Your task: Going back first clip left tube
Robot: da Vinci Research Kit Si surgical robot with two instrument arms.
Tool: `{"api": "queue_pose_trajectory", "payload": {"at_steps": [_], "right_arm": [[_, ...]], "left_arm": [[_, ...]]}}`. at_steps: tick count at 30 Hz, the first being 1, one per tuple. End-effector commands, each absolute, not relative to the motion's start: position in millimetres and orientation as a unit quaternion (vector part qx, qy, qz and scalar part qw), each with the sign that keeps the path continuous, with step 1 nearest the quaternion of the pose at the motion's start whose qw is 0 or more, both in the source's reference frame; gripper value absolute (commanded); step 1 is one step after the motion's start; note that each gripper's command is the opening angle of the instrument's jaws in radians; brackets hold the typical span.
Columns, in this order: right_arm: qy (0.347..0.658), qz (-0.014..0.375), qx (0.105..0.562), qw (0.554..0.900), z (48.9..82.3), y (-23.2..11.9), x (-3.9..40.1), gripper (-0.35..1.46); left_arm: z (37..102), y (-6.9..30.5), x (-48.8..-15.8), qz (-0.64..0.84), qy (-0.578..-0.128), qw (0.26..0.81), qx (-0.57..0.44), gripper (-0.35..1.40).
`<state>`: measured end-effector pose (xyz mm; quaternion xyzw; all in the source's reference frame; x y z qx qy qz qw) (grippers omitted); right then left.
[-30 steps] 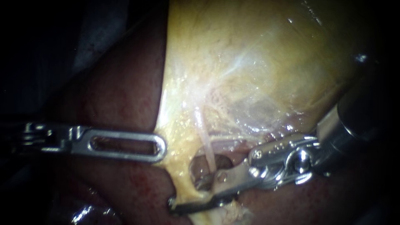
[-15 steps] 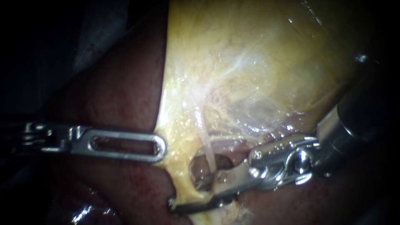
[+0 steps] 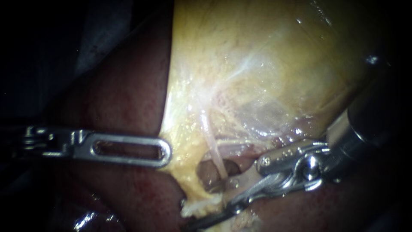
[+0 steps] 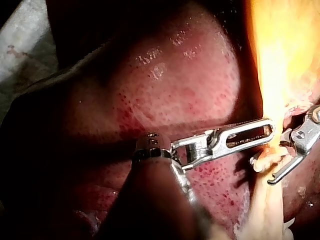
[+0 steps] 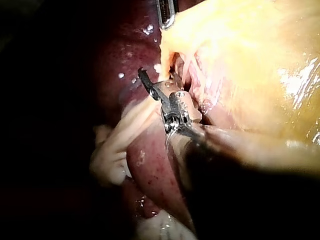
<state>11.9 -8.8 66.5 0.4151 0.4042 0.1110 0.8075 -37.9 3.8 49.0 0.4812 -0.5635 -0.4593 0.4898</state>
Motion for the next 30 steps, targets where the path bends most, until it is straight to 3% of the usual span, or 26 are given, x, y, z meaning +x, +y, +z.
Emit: {"api": "queue_pose_trajectory", "payload": {"at_steps": [1,17,30], "right_arm": [[0.405,0.112,0.415,0.807,66.4,-8.6,11.8,0.39],[0.419,0.117,0.398,0.808,64.0,-6.1,9.9,0.4],[0.434,0.129,0.375,0.809,60.7,-1.6,4.4,0.39]], "left_arm": [[49.0,3.8,-37.9,-0.459,-0.563,0.49,0.481,-0.35],[49.1,3.8,-37.9,-0.459,-0.563,0.49,0.481,-0.35],[50.0,4.2,-37.7,-0.459,-0.563,0.49,0.482,-0.35]]}}
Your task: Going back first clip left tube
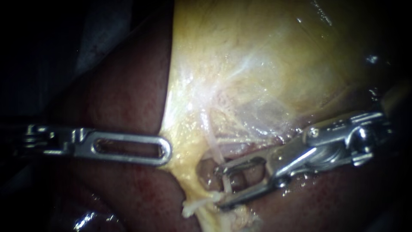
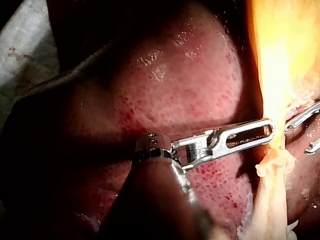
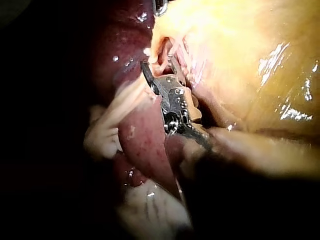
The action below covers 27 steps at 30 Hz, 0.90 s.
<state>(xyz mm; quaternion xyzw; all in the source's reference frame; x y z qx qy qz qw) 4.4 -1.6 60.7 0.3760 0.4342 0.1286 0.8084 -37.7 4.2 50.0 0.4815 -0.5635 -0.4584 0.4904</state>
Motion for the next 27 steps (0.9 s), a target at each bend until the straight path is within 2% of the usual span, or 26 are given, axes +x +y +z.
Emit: {"api": "queue_pose_trajectory", "payload": {"at_steps": [1,14,20,27], "right_arm": [[0.436,0.132,0.372,0.809,60.4,-1.0,3.8,0.39],[0.451,0.142,0.332,0.816,56.8,4.2,-2.4,0.4],[0.453,0.148,0.319,0.819,56.3,5.0,-4.2,0.42],[0.453,0.15,0.315,0.82,56.3,5.1,-4.4,0.44]], "left_arm": [[50.0,4.2,-37.7,-0.459,-0.563,0.49,0.482,-0.35],[50.6,4.3,-37.9,-0.458,-0.564,0.491,0.481,-0.35],[50.9,4.5,-37.8,-0.458,-0.564,0.491,0.481,-0.35],[51.2,4.6,-38.1,-0.459,-0.564,0.491,0.48,-0.35]]}}
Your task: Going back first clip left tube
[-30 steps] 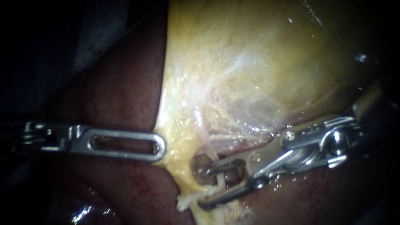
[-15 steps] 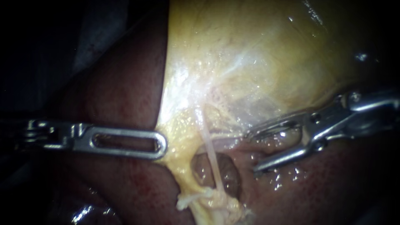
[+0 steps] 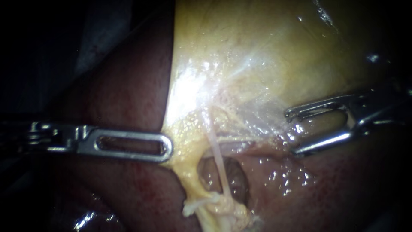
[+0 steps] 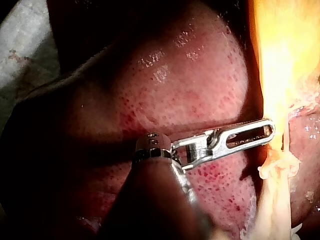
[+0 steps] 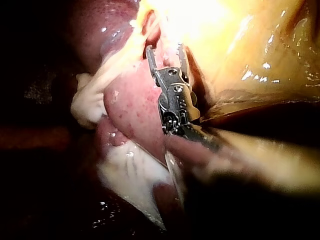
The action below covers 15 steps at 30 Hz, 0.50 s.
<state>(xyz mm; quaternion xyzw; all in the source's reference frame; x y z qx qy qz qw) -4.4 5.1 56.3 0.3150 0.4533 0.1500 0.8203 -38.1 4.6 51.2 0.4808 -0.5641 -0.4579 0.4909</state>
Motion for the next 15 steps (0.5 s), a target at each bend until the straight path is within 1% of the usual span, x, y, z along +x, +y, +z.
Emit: {"api": "queue_pose_trajectory", "payload": {"at_steps": [1,6,15], "right_arm": [[0.453,0.15,0.315,0.82,56.3,5.1,-4.4,0.44],[0.453,0.15,0.315,0.82,56.3,5.1,-4.4,0.44],[0.453,0.15,0.315,0.82,56.2,5.0,-4.4,0.44]], "left_arm": [[51.2,4.6,-38.1,-0.459,-0.564,0.491,0.48,-0.35],[52.1,4.9,-38.9,-0.459,-0.564,0.492,0.479,-0.35],[54.8,5.3,-42.1,-0.455,-0.566,0.495,0.476,-0.35]]}}
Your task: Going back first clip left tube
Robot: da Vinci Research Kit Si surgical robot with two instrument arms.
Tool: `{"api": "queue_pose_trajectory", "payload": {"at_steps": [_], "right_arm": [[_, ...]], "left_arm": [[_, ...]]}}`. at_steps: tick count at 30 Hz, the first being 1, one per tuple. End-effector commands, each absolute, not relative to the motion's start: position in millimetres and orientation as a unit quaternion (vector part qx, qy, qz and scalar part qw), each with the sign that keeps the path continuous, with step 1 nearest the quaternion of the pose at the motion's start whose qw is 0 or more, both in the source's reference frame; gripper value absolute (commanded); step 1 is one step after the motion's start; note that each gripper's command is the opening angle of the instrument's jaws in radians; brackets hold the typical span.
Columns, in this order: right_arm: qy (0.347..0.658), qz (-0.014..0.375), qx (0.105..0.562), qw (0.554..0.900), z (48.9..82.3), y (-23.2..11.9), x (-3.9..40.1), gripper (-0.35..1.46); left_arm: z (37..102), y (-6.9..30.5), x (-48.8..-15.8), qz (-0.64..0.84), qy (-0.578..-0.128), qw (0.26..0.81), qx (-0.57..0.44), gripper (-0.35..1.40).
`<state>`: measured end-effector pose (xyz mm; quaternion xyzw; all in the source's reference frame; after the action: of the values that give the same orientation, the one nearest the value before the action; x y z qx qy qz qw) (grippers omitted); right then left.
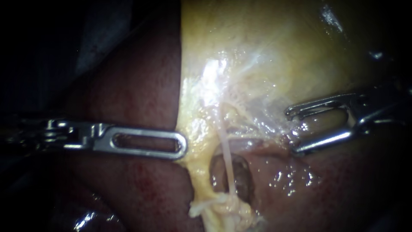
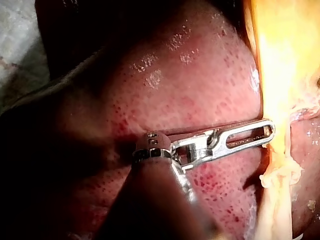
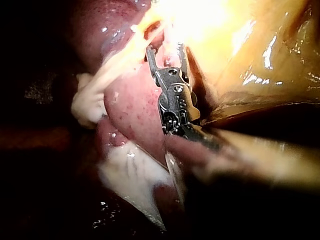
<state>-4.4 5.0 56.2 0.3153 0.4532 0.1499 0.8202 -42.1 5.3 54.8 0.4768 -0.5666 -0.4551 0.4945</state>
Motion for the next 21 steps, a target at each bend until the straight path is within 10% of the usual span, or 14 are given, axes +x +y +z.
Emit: {"api": "queue_pose_trajectory", "payload": {"at_steps": [1,21], "right_arm": [[0.453,0.15,0.315,0.82,56.2,5.0,-4.4,0.44],[0.453,0.15,0.315,0.82,56.2,5.0,-4.4,0.44]], "left_arm": [[55.0,5.3,-42.3,-0.455,-0.565,0.497,0.477,-0.35],[56.1,5.2,-43.8,-0.453,-0.563,0.502,0.475,-0.35]]}}
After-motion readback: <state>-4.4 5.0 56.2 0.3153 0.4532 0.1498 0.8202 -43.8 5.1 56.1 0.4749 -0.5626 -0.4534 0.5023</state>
